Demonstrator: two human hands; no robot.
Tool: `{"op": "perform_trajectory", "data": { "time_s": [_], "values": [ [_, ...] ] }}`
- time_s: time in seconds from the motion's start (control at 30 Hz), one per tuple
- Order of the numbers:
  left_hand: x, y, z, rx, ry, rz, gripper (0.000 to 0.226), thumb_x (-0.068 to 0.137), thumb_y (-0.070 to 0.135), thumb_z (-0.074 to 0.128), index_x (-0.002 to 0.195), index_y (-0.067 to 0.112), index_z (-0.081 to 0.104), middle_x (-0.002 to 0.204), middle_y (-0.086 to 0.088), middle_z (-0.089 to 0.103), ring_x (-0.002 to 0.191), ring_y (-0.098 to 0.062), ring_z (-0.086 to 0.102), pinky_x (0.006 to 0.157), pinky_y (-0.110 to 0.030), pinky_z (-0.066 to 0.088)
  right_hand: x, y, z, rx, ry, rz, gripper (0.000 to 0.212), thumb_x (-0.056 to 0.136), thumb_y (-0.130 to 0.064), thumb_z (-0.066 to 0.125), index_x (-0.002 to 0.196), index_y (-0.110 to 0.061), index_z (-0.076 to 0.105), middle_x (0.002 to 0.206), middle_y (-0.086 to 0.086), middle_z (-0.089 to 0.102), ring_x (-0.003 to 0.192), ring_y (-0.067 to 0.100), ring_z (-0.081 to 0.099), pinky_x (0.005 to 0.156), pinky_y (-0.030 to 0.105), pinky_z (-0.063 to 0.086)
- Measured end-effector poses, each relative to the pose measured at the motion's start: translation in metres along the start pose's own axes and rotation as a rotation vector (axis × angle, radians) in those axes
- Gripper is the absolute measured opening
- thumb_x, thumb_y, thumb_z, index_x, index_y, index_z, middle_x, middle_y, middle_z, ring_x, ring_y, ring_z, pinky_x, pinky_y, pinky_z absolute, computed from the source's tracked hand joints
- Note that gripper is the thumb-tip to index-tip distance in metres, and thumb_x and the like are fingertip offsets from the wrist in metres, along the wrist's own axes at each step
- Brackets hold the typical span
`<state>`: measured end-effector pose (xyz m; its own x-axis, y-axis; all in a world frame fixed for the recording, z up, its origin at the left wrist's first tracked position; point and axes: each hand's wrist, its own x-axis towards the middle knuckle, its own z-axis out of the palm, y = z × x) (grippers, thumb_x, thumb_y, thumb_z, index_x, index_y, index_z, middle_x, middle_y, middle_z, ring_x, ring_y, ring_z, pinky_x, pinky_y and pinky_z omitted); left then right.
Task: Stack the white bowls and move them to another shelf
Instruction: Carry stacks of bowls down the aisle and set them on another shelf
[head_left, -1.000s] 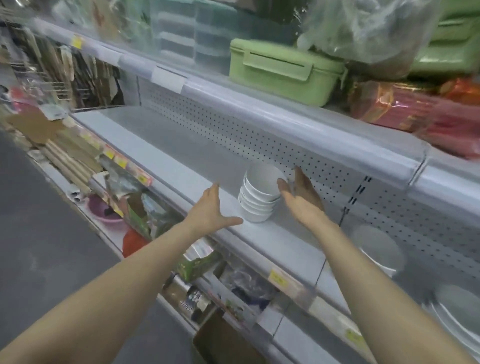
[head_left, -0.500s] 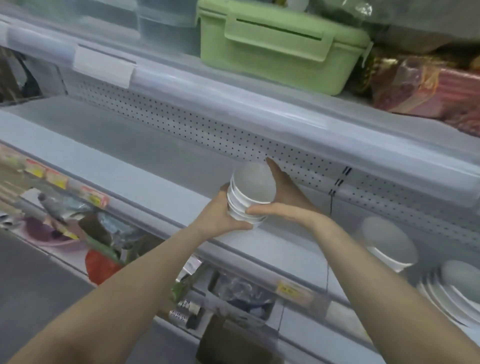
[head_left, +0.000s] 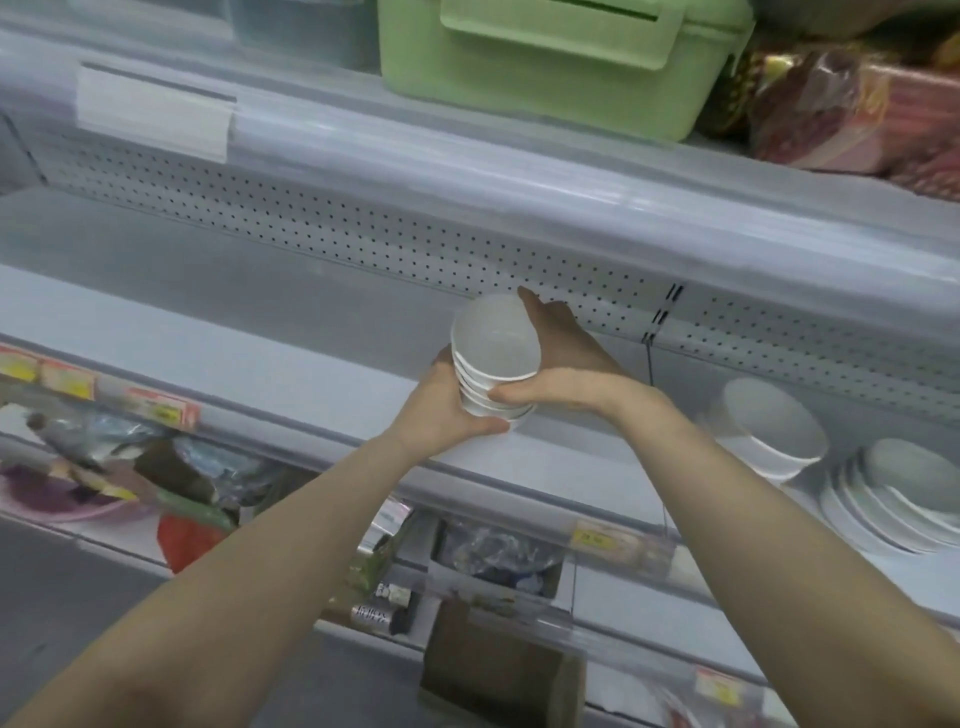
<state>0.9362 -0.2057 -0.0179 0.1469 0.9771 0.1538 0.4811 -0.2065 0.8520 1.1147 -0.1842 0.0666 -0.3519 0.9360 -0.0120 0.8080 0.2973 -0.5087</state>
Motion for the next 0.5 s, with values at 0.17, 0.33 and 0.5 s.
{"op": "perform_trajectory", "data": {
  "time_s": [0.17,0.33,0.5],
  "values": [
    [0.0,-0.011,0.003,-0.085,-0.018,-0.055,0.106,0.056,0.023,0.096,0.138,0.027,0.029,0.126,0.011,0.048,0.112,-0.006,0.052,0.086,-0.01,0.042,-0.004,0.01,0.001,0.237,0.034,0.023,0.123,0.058,-0.057,0.087,0.154,-0.036,0.012,0.149,-0.009,0.033,0.134,0.01,0.037,0.108,0.032,0.036],
    [0.001,-0.024,0.011,-0.108,-0.058,-0.095,0.126,0.052,0.03,0.098,0.149,0.021,0.017,0.136,0.014,0.043,0.125,-0.005,0.046,0.098,-0.023,0.04,-0.006,0.026,0.012,0.615,0.087,0.179,0.085,0.079,-0.068,0.062,0.151,-0.043,0.025,0.154,-0.015,0.032,0.131,0.008,0.041,0.107,0.033,0.04],
    [0.009,-0.022,0.016,-0.115,-0.004,-0.089,0.104,0.054,0.025,0.097,0.131,0.035,0.027,0.12,0.019,0.053,0.111,-0.005,0.054,0.087,-0.022,0.045,0.008,0.034,0.021,0.748,0.132,0.355,0.046,0.1,-0.058,0.031,0.125,-0.028,0.056,0.109,-0.004,0.066,0.096,0.014,0.065,0.083,0.031,0.054]
  ]
}}
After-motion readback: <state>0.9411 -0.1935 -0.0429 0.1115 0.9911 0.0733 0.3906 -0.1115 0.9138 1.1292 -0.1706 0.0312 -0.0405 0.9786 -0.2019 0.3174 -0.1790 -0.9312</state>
